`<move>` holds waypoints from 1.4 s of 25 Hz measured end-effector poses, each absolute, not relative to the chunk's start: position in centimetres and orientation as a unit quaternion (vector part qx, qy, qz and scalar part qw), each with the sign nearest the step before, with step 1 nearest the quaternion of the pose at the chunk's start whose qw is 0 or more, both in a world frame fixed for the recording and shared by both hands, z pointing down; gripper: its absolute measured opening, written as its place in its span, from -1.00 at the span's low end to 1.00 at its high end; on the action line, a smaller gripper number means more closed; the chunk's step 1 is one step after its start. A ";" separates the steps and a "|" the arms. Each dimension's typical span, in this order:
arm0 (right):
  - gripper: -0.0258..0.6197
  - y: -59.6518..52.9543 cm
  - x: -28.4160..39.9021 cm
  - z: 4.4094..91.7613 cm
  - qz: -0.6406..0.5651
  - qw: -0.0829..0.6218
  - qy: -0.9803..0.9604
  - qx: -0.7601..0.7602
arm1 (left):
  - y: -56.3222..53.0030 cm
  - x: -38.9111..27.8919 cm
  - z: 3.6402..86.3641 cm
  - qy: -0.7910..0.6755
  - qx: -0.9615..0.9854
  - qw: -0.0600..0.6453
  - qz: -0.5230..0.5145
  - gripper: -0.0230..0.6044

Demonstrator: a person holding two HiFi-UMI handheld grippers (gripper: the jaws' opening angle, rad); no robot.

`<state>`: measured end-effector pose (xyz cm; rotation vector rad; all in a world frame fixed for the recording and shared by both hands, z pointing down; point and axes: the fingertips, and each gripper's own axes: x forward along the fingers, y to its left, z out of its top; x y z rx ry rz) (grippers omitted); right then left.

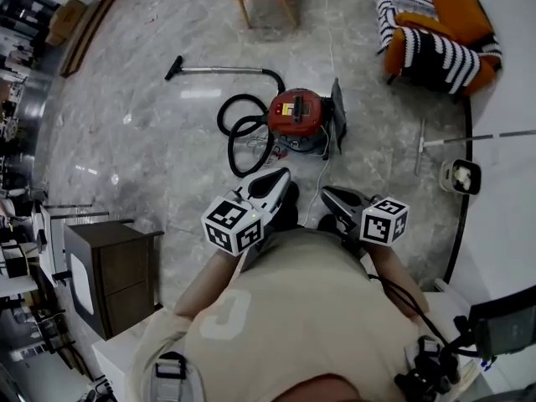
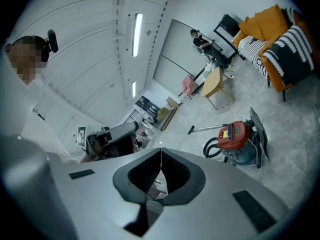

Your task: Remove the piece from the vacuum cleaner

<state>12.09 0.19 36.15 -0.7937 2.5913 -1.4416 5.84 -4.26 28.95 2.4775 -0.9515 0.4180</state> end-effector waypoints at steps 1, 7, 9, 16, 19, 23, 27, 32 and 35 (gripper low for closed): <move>-0.91 0.0 12.2 36.3 -0.470 0.034 0.842 -0.263 | -4.7 6.0 29.2 -0.340 0.900 0.224 0.154 -0.92; -0.91 -2.4 13.9 36.9 -0.461 0.019 0.823 -0.331 | -8.7 7.4 30.5 -0.288 0.918 0.222 0.159 -0.92; -0.91 -3.7 14.5 37.0 -0.458 0.018 0.812 -0.361 | -10.3 7.7 30.6 -0.268 0.925 0.221 0.157 -0.92; -0.91 -9.5 11.7 36.6 -0.426 -0.034 0.805 -0.411 | -17.3 5.4 30.1 -0.228 0.939 0.208 0.154 -0.92; -0.91 -11.9 10.0 36.2 -0.414 -0.059 0.803 -0.425 | -20.2 3.5 30.3 -0.217 0.940 0.213 0.156 -0.92; -0.91 -14.8 8.5 36.0 -0.409 -0.074 0.792 -0.446 | -23.8 1.7 30.5 -0.202 0.944 0.207 0.157 -0.92; -0.91 -16.6 6.8 36.5 -0.406 -0.104 0.789 -0.450 | -26.0 0.2 31.0 -0.192 0.948 0.203 0.154 -0.92; -0.91 -18.4 5.7 37.6 -0.419 -0.140 0.777 -0.449 | -28.1 -1.8 32.1 -0.200 0.945 0.209 0.156 -0.92; -0.91 -19.6 5.5 38.0 -0.436 -0.138 0.774 -0.439 | -28.7 -2.6 32.5 -0.210 0.941 0.216 0.157 -0.92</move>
